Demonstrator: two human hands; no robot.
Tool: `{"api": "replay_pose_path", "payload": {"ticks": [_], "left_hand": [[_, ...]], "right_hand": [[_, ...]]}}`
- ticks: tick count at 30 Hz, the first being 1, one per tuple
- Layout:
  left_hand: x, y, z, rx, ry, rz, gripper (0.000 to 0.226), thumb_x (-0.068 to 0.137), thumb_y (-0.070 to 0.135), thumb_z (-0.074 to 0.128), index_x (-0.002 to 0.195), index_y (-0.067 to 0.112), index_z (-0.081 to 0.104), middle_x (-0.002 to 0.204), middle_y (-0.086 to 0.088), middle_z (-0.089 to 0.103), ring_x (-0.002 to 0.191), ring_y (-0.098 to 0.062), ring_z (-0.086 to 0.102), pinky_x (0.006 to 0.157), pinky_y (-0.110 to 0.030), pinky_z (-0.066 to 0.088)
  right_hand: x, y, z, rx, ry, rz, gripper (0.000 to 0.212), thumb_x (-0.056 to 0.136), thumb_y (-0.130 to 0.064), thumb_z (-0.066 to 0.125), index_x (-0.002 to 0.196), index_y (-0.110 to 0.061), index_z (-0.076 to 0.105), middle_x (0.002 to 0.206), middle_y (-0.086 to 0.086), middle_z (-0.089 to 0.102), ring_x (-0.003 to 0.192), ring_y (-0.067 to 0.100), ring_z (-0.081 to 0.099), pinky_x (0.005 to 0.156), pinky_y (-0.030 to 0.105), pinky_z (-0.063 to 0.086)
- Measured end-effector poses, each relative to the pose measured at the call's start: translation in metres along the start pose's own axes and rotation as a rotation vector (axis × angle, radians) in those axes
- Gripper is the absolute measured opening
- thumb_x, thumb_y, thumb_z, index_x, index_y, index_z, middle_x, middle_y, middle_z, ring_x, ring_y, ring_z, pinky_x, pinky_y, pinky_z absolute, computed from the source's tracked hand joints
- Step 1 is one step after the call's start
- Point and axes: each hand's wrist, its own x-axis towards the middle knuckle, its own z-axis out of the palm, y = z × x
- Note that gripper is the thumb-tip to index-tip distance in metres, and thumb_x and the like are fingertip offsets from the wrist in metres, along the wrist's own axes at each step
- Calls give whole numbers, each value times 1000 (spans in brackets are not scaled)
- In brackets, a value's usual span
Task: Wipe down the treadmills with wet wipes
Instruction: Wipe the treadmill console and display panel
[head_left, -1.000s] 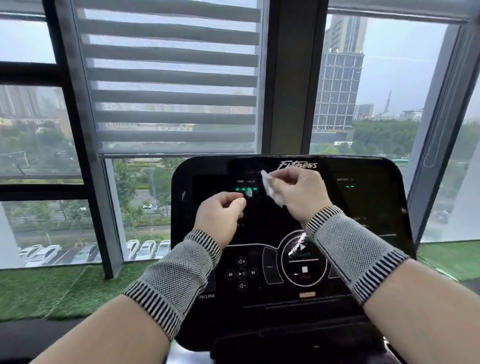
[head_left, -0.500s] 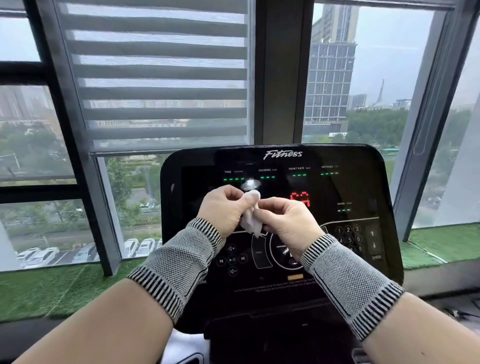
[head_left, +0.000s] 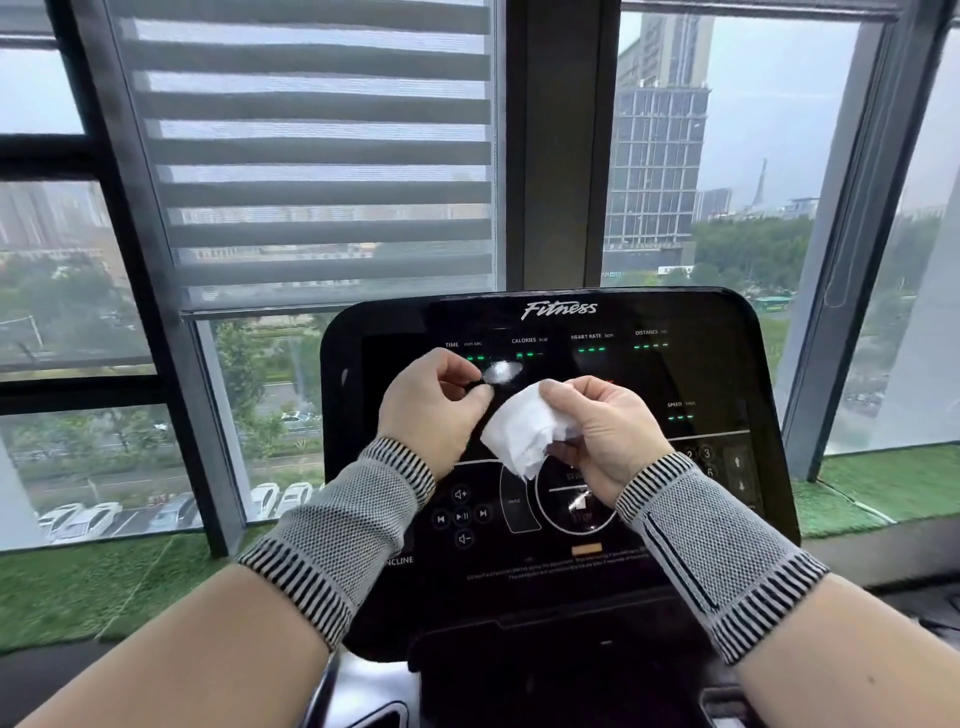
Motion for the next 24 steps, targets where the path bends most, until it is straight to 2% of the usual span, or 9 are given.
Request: {"api": "replay_pose_path", "payload": {"ticks": [2, 4, 7, 10, 12, 14, 20, 24], "left_hand": [[-6, 9, 4, -99, -194, 28, 9, 80, 18, 75, 82, 19, 67, 80, 7, 69, 70, 0, 64, 64, -7, 48], [-9, 12, 9, -169, -312, 4, 12, 79, 17, 77, 86, 14, 68, 83, 1, 72, 75, -7, 69, 68, -16, 54], [-4, 7, 11, -255, -253, -107, 15, 80, 20, 77, 88, 10, 69, 83, -6, 73, 78, -19, 71, 73, -32, 59], [0, 1, 11, -285, -222, -181, 12, 85, 25, 71, 85, 14, 72, 81, -4, 74, 79, -21, 72, 80, -41, 59], [-1, 1, 11, -310, -243, -209, 12, 87, 24, 68, 87, 13, 73, 82, -4, 75, 80, -22, 72, 81, -42, 58], [-2, 2, 10, -351, -297, -233, 15, 88, 24, 68, 93, 11, 72, 86, -6, 75, 83, -23, 72, 81, -41, 59], [-6, 3, 9, -417, -385, -235, 18, 89, 22, 66, 97, 7, 70, 88, -11, 74, 84, -25, 72, 77, -35, 59], [-3, -2, 11, -268, -378, -189, 31, 98, 25, 51, 88, 5, 71, 81, -15, 73, 82, -28, 72, 83, -43, 57]], "right_hand": [[0, -1, 2, -9, -26, -8, 19, 83, -19, 70, 76, -10, 55, 67, 4, 64, 54, 14, 62, 48, 24, 50], [0, -3, 4, -27, -64, -7, 23, 79, -29, 71, 77, -9, 59, 65, 3, 65, 54, 14, 62, 53, 26, 51], [-2, -4, 5, 17, -159, 18, 30, 70, -31, 72, 87, -7, 66, 77, 7, 70, 68, 17, 66, 71, 33, 55], [-2, -2, 4, 19, -166, 3, 16, 78, -9, 71, 92, -4, 65, 80, 11, 71, 68, 18, 68, 65, 30, 56], [-2, -1, 4, 28, -130, -15, 7, 82, 0, 66, 86, -4, 62, 76, 11, 71, 64, 19, 68, 57, 27, 54], [0, 0, 4, 28, -122, -19, 5, 83, 0, 65, 85, -3, 62, 74, 11, 70, 63, 19, 68, 56, 26, 54], [5, 4, 2, -130, -170, -18, 19, 87, -6, 63, 102, 5, 66, 72, 6, 69, 62, 10, 65, 58, 22, 51], [7, 6, 2, -249, -193, -36, 9, 86, -6, 65, 92, -1, 70, 69, 3, 69, 60, 9, 64, 58, 21, 51]]}}
